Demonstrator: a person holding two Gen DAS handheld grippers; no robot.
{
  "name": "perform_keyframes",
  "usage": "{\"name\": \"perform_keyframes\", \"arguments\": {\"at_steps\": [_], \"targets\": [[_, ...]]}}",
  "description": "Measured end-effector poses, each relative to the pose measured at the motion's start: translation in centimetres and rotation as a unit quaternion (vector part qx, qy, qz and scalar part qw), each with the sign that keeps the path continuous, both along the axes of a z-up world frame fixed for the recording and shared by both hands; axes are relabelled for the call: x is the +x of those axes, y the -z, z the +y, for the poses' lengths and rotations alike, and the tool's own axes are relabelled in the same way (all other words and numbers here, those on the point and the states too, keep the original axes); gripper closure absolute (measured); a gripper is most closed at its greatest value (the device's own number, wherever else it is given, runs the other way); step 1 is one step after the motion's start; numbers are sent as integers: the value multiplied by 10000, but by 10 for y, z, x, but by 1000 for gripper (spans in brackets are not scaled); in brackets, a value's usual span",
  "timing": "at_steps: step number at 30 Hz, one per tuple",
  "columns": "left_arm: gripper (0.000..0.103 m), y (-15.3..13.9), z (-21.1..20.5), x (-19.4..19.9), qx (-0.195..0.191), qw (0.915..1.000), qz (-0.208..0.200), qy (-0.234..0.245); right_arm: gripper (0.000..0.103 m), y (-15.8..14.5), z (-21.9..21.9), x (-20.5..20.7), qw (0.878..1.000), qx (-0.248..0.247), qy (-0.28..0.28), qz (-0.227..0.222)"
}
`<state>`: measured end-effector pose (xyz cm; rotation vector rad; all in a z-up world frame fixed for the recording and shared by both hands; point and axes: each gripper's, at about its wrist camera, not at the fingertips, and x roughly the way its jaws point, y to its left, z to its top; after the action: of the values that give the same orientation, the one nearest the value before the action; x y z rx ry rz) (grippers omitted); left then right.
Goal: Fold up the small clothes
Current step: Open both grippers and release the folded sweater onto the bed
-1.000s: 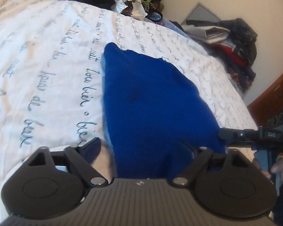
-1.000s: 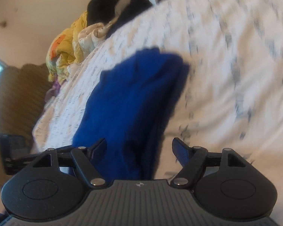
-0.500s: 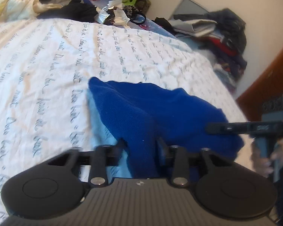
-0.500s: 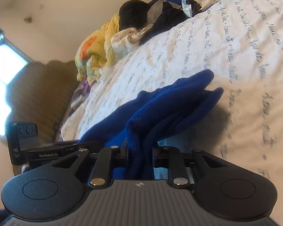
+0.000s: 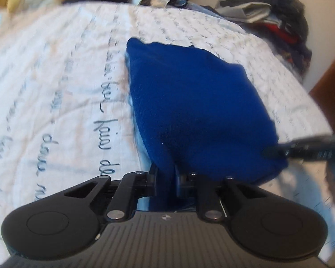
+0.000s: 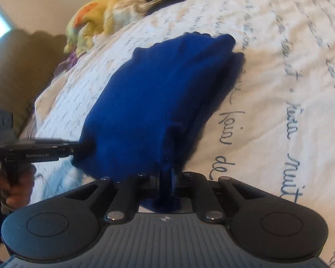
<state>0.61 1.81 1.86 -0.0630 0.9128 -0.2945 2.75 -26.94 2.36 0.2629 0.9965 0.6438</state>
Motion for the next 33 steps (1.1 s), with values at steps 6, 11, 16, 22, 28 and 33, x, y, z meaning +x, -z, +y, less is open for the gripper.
{"name": "perform_keyframes", "arguments": {"at_steps": [6, 11, 16, 22, 28, 33], "targets": [[20, -23, -13, -54, 772, 9890, -1246, -183, 77, -24, 6, -31, 9954, -612, 547, -495], [17, -15, -55, -59, 651, 9899, -1257, -71, 72, -48, 30, -61, 9841, -203, 859, -1543], [15, 20, -72, -57, 1173, 9850, -1244, 222, 73, -3, 58, -48, 9877, -608, 573, -1323], [20, 8, -49, -70, 796, 9909, -1081, -113, 69, -23, 35, -73, 9883, -298, 1020, -1092], [19, 15, -58, -69, 1021, 9889, -977, -453, 41, -11, 57, -81, 9856, -588, 778, -1381], [1, 12, -38, -87, 815, 9869, -1003, -963, 24, -23, 57, -99, 9783, -910, 1129, -1478]]}}
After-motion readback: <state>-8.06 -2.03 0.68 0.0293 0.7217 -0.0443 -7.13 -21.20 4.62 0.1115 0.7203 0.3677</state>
